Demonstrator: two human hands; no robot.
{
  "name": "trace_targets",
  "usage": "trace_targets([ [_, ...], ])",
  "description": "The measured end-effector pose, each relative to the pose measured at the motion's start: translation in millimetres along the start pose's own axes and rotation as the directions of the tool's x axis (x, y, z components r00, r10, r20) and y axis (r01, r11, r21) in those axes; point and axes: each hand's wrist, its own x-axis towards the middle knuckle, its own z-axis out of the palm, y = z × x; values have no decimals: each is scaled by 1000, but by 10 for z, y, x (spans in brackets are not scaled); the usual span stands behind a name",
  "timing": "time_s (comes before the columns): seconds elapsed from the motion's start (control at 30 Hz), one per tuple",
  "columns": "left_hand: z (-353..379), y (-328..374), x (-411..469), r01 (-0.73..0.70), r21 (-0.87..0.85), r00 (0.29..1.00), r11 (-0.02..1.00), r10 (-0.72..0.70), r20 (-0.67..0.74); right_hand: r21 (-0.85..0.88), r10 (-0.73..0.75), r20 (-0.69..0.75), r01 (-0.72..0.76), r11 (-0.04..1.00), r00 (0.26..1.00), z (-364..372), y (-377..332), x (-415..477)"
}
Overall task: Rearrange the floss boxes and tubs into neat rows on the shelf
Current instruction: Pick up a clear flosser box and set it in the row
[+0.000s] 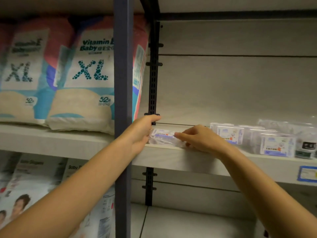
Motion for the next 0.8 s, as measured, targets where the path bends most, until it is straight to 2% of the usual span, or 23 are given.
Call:
trace_targets([
  [0.07,14,-30,-16,-78,-50,996,996,75,-53,160,-19,-31,23,987,999,-1,10,20],
  [0.13,24,-62,-6,-171,-13,980,985,169,-103,314,-43,-81,66,947,996,0,15,28],
  [0.2,44,-91,-25,-273,32,955,962,274,-109,387,-78,-152,132,912,985,-7,34,10],
  [0.33,25,-208,-113,-396,56,914,916,399,-66,356,-200,-261,286,890,944,-45,111,-117],
  [0.47,9,-262,-209,-422,41,906,906,423,-24,290,-270,-267,344,893,925,-64,168,-257],
  [0.67,-15,-241,-208,-343,82,930,936,326,169,245,-281,-250,342,907,926,-213,241,-427],
  [0.8,172,-190,-205,-446,119,886,887,418,202,194,-250,-287,312,930,925,-379,345,-518],
])
